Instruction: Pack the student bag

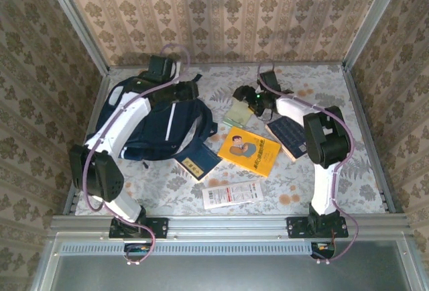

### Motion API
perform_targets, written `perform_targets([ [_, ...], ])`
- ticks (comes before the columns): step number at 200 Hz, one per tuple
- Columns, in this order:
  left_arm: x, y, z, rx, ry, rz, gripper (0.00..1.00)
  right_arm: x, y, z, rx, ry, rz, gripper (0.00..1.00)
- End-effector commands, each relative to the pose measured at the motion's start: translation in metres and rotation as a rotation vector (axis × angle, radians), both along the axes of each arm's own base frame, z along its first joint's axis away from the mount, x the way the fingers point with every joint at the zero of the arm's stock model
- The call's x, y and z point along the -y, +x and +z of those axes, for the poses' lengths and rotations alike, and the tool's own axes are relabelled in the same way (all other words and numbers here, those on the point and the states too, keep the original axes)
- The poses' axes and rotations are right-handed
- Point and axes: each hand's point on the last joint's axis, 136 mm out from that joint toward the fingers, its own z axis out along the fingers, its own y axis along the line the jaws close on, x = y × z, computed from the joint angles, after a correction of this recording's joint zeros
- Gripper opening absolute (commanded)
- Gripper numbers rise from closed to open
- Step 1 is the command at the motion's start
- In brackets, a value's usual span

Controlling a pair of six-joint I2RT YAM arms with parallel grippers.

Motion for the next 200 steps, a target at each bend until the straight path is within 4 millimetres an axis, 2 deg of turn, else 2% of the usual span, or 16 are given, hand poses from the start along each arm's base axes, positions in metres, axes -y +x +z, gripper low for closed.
perform_targets([
  [1, 0.043, -0.009, -0.017, -0.076, -0.028, -0.077, 0.61, 0.011, 0.015, 0.027, 0.089, -0.076, 0.076, 0.83],
  [22, 0.086, -0.016, -0.035, -0.159, -0.130, -0.108, 0.60, 0.011, 0.031, 0.017, 0.072, -0.120, 0.143, 0.83],
  [36, 0.108, -0.019, -0.051, -0.208, -0.173, -0.101, 0.59, 0.013, 0.041, 0.008, 0.056, -0.177, 0.183, 0.83],
  [66, 0.133, -0.017, -0.087, -0.305, -0.233, -0.053, 0.59, 0.013, 0.058, -0.006, 0.051, -0.251, 0.253, 0.84],
  [70, 0.136, -0.017, -0.091, -0.316, -0.239, -0.050, 0.59, 0.013, 0.055, -0.010, 0.028, -0.257, 0.263, 0.84],
  [106, 0.149, -0.016, -0.131, -0.414, -0.218, -0.017, 0.58, 0.021, 0.056, -0.031, -0.004, -0.318, 0.292, 0.85],
  [128, 0.150, -0.014, -0.152, -0.452, -0.182, 0.000, 0.57, 0.016, 0.052, -0.041, -0.023, -0.308, 0.338, 0.85],
  [161, 0.149, -0.005, -0.169, -0.465, -0.120, 0.019, 0.56, 0.015, 0.039, -0.056, -0.063, -0.295, 0.370, 0.85],
  [200, 0.141, 0.002, -0.186, -0.478, -0.054, 0.047, 0.56, 0.008, 0.022, -0.057, -0.045, -0.251, 0.433, 0.84],
])
